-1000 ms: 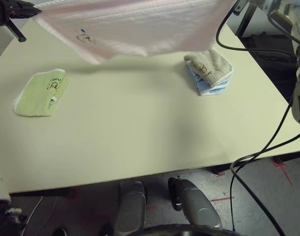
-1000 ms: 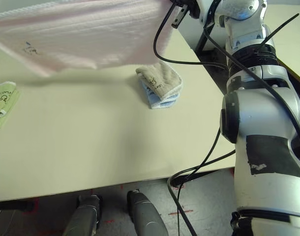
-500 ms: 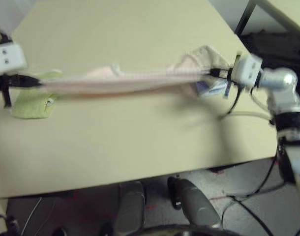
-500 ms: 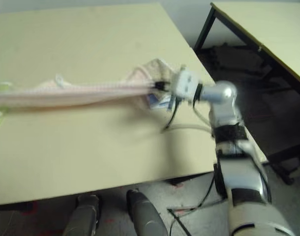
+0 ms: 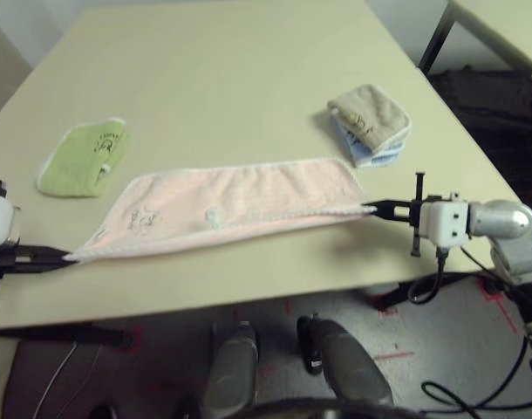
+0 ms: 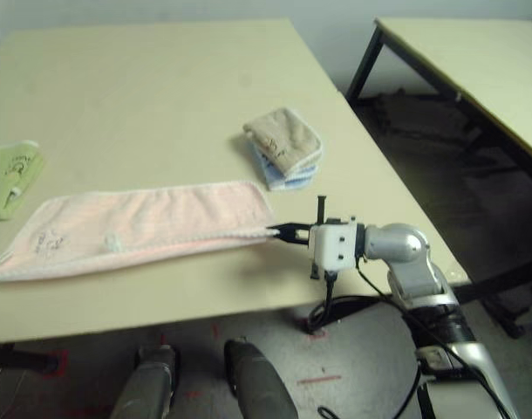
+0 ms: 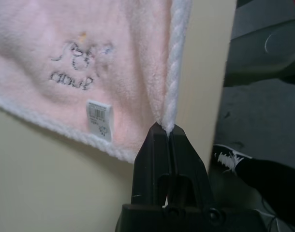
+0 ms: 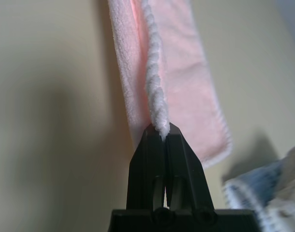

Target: Fold the towel and set it aside.

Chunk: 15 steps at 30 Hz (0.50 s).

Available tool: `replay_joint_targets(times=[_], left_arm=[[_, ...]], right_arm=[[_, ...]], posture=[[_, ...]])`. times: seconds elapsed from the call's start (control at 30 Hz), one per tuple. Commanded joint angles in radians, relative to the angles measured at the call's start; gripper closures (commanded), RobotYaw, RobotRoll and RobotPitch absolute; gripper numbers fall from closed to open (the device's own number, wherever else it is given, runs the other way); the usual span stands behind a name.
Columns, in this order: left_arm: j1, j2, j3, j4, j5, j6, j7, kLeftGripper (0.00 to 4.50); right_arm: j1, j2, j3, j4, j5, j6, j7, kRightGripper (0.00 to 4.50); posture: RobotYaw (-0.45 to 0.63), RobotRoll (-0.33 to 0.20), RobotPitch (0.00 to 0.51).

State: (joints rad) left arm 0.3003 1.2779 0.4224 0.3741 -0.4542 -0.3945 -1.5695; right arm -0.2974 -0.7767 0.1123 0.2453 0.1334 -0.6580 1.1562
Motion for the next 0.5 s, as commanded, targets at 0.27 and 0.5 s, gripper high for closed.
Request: replay_joint_targets(times=[0.27, 0.5], left_arm=[[-0.026, -0.053, 0.038, -0.082, 0.139, -0.007, 0.153, 4.49], [-0.038, -0.073, 0.023, -0.032, 0.201, -0.072, 0.2, 4.49]], right_arm=[[0.088, -0.07, 0.039, -0.018, -0.085, 0.122, 0.001, 4.5], [0.127, -0.077, 0.017, -0.016, -0.046, 0.028, -0.006, 4.5]], posture=[[0.01, 0.0, 0.212], [-0.01, 0.0, 0.207]])
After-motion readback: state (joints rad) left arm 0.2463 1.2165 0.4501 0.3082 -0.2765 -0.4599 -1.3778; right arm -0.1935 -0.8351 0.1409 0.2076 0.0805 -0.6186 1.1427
